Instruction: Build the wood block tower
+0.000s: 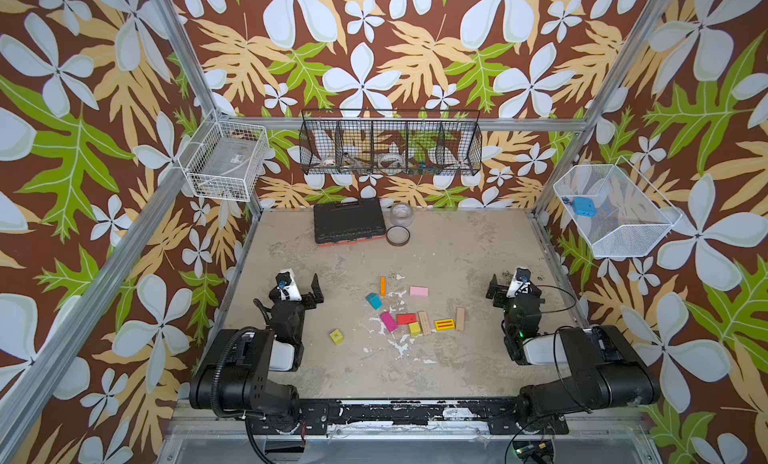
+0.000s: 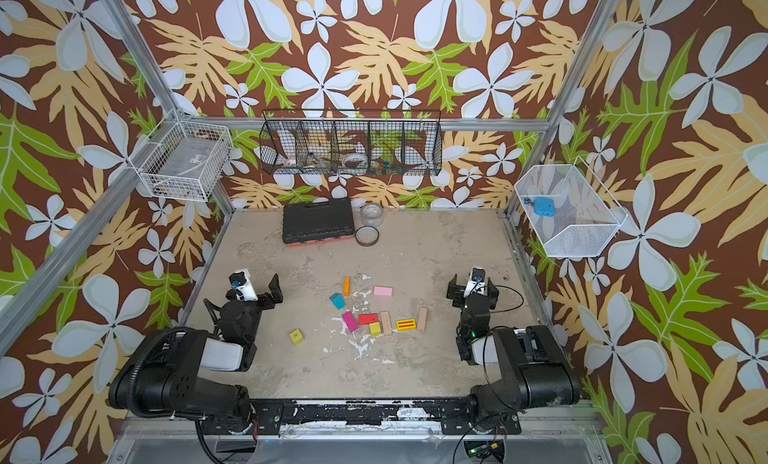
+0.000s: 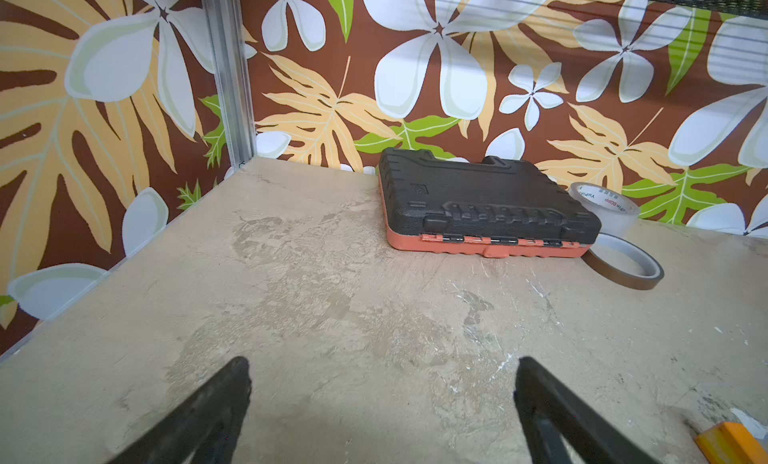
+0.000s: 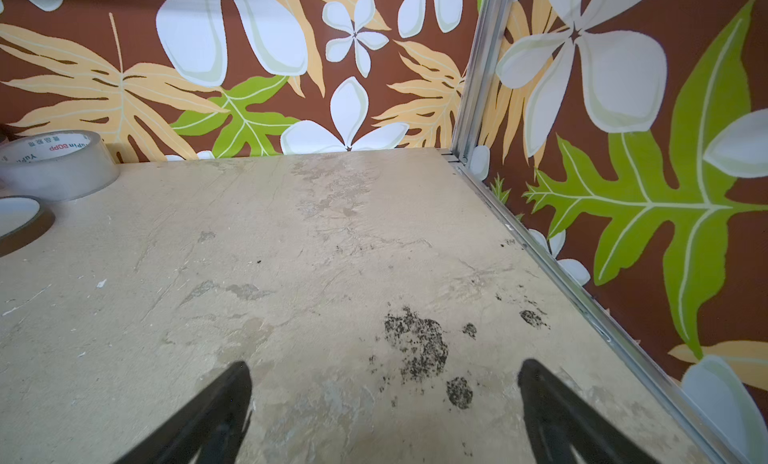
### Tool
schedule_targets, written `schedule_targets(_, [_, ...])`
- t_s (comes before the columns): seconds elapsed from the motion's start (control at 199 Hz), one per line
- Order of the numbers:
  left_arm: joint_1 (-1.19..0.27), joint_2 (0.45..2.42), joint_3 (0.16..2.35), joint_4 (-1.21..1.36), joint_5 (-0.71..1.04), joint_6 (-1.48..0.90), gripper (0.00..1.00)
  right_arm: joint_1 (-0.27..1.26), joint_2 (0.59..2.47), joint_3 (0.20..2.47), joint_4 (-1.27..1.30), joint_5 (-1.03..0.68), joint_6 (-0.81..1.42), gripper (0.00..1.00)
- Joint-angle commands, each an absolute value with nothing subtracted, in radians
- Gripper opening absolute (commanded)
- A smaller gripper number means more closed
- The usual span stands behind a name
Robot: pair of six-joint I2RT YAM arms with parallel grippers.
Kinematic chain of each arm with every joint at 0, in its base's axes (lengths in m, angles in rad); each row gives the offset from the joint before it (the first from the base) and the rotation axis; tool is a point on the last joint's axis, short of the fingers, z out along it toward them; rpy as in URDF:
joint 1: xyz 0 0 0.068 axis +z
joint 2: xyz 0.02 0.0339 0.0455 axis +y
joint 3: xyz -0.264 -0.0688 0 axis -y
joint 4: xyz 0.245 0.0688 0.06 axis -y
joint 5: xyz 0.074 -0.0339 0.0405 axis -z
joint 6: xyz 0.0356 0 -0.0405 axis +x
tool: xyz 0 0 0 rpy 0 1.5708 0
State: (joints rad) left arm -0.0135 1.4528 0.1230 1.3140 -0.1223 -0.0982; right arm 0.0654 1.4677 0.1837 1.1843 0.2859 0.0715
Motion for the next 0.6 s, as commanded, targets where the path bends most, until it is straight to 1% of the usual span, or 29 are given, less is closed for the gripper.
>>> schedule_targets(0.0, [-0.011,1.450,0.123,1.353,-0.115,-0.101,1.00,0.063,1.470,0.189,1.211,0.287,0.078,1.00])
schedule_targets(0.597, [-0.010,1.453,0.130,1.343,-0.091,-0.091,1.00,0.073,1.461,0.176,1.228,0.297,0.067,1.00])
